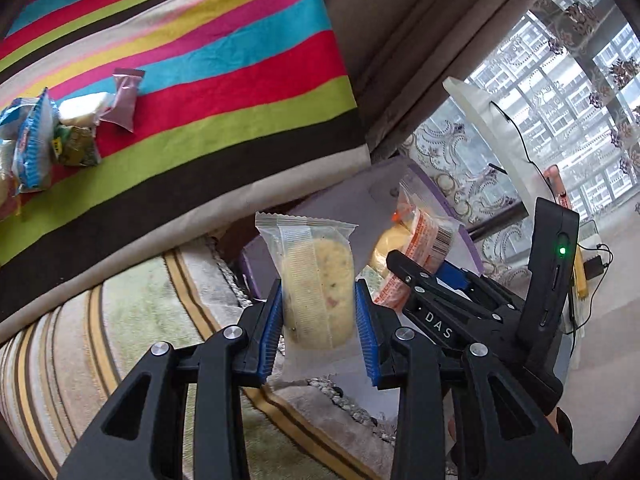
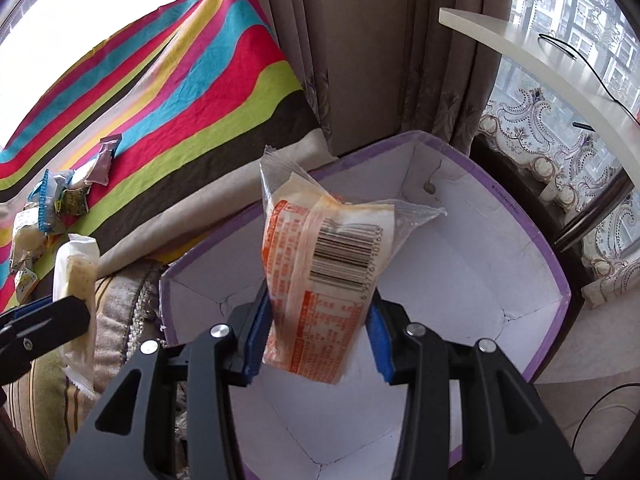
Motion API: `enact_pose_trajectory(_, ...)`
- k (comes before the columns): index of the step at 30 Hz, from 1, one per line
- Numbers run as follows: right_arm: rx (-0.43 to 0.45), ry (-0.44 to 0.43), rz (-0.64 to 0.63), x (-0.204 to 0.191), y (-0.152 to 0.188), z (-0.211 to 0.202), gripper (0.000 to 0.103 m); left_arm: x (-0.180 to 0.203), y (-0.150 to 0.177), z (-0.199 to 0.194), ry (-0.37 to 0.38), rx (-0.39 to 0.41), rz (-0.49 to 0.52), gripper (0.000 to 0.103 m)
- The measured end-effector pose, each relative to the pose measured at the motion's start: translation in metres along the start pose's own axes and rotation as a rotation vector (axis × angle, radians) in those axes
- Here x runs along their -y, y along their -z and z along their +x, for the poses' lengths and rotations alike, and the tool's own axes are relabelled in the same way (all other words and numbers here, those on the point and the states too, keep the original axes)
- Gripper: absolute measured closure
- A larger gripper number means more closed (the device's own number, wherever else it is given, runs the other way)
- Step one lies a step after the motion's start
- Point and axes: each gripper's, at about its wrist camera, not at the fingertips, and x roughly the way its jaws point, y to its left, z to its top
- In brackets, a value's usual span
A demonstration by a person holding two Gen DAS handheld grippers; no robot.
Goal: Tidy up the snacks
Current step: 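Carry both bags to the white box and open both tools to drop them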
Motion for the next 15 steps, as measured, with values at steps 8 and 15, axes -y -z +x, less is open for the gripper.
enact_pose_trajectory(8, -0.014, 0.041, 0.026, 0.01, 0.003, 0.005, 0.036, 0.009, -0.001, 0.021, 0.028, -0.058, 0.019, 0.045)
enact_pose_trajectory(15, 0.065, 0.073, 0.025, 0.001, -0.009, -0.013, 0.026, 0.005, 0.002, -0.003, -0.025, 0.05, 0.016, 0.033)
